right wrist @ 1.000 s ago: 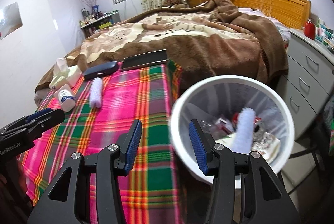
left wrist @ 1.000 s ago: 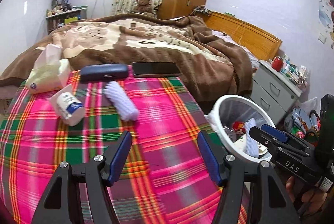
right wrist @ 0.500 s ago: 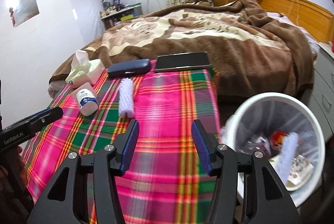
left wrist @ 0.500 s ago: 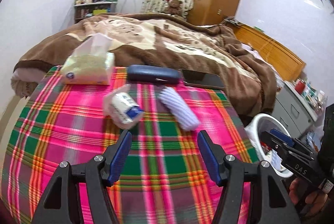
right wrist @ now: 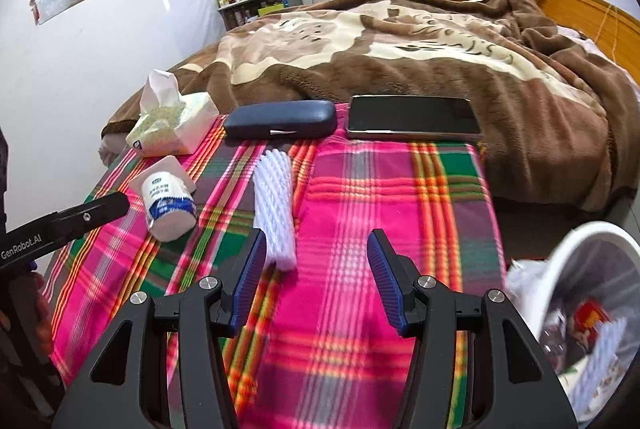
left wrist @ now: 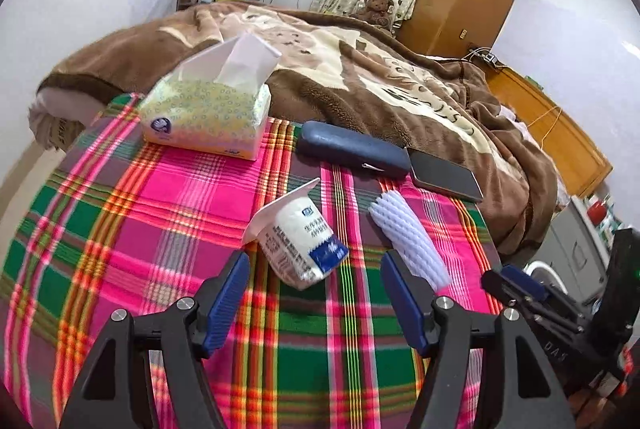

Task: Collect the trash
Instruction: 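Move both tools back over the remaining items on the sheet, then grasp the white yogurt cup with the left tool while the right tool grasps another foam net sleeve, then carry the yogurt cup and foam sleeve over the wastebasket with both tools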

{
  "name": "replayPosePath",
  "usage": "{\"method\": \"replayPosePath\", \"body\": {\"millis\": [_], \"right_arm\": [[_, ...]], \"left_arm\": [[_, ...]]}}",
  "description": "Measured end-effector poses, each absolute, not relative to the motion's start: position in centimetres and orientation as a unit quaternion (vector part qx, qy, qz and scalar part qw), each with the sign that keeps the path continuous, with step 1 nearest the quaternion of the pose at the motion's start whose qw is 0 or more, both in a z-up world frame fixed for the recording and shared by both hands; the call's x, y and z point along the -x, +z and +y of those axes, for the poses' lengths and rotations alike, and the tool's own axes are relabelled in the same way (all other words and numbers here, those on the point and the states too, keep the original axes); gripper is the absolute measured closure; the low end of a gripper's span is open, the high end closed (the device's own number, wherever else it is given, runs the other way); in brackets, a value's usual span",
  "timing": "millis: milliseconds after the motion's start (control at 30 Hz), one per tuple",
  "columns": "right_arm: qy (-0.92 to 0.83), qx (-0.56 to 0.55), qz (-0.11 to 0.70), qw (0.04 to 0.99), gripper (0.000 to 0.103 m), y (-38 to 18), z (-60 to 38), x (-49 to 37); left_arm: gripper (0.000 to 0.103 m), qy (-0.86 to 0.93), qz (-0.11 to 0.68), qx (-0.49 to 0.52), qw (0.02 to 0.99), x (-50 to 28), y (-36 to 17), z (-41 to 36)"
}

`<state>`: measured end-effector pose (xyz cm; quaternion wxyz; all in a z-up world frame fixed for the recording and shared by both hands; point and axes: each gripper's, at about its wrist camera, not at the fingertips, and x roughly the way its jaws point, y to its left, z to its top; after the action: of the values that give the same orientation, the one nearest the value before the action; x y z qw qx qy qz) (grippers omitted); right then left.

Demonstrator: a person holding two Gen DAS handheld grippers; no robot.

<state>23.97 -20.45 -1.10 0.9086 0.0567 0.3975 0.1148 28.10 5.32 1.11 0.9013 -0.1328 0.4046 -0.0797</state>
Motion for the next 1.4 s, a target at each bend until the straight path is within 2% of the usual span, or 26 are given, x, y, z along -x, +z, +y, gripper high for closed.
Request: {"method": "replayPosePath", "body": {"millis": [667, 867, 967, 1067, 1167, 1400], "right_arm": [[0.146, -0.014, 0.432, 0.89, 0.049, -3.8, -16.8, -27.8], [0.135, -0.001, 0.436, 0.89, 0.049, -4.2, -16.4, -28.2], [0.134, 0.001, 0.434, 0.891, 0.049, -4.1, -16.3, -28.2], [0.131, 0.002, 0.432, 0.892, 0.06, -4.1, -16.3, -28.2], [0.129, 0.0, 0.431, 0.893, 0.072, -4.1, -16.3, -28.2], [0.128, -0.015, 0.43, 0.893, 0.076, -4.2, -16.6, -28.1]], "left_arm": [[0.035, -0.068, 0.445, 0.156, 0.879, -34.2, -3.1, 5.6], [0.035, -0.071, 0.445, 0.147, 0.88, -35.2, -3.4, 5.0], [0.035, -0.063, 0.43, 0.105, 0.895, -35.3, -3.2, 4.0], [0.035, -0.056, 0.429, 0.084, 0.898, -35.4, -3.1, 3.4], [0.034, -0.059, 0.432, 0.114, 0.893, -35.8, -3.3, 4.1], [0.035, -0.06, 0.431, 0.118, 0.893, -35.7, -3.3, 4.0]]}}
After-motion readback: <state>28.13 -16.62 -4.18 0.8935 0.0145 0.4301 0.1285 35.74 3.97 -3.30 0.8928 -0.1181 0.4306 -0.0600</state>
